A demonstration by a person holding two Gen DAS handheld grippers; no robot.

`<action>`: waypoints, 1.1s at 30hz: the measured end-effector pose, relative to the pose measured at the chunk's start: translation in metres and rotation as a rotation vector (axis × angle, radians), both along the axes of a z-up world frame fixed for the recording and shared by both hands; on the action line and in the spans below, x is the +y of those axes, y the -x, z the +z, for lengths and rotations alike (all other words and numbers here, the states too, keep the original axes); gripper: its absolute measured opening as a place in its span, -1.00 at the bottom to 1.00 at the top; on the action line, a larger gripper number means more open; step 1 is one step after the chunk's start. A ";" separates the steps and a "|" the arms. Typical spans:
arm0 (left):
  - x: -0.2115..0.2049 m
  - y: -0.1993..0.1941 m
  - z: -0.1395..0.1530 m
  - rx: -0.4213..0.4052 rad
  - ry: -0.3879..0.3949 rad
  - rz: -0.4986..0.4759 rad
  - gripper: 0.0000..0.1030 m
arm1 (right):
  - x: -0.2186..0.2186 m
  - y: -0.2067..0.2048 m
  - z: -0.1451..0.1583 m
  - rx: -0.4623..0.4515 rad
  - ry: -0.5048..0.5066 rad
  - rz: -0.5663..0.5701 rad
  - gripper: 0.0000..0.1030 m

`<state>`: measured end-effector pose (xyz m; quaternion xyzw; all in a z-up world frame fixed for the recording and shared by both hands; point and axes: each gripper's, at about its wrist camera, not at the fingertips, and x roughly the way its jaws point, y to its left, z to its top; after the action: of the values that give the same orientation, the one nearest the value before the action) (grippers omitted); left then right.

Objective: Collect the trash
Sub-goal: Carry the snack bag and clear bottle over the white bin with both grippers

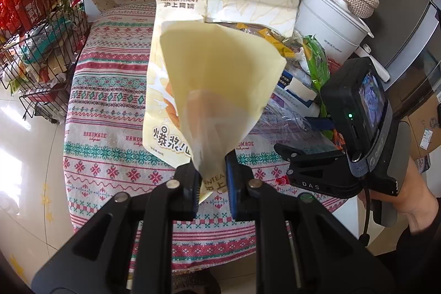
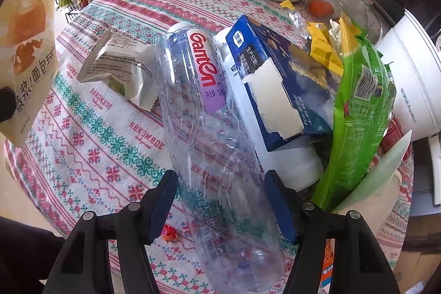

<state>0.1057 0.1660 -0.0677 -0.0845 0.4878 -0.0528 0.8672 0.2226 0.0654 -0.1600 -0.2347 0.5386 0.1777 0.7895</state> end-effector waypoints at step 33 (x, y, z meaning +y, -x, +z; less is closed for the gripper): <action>-0.161 0.037 0.035 -0.087 0.048 -0.371 -0.65 | -0.268 0.169 0.141 -0.237 -0.431 -0.404 0.13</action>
<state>0.0683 0.0051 -0.0330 -0.0115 0.4555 -0.2272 0.8607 0.0539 -0.2026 -0.0192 0.0307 0.4286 0.0988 0.8976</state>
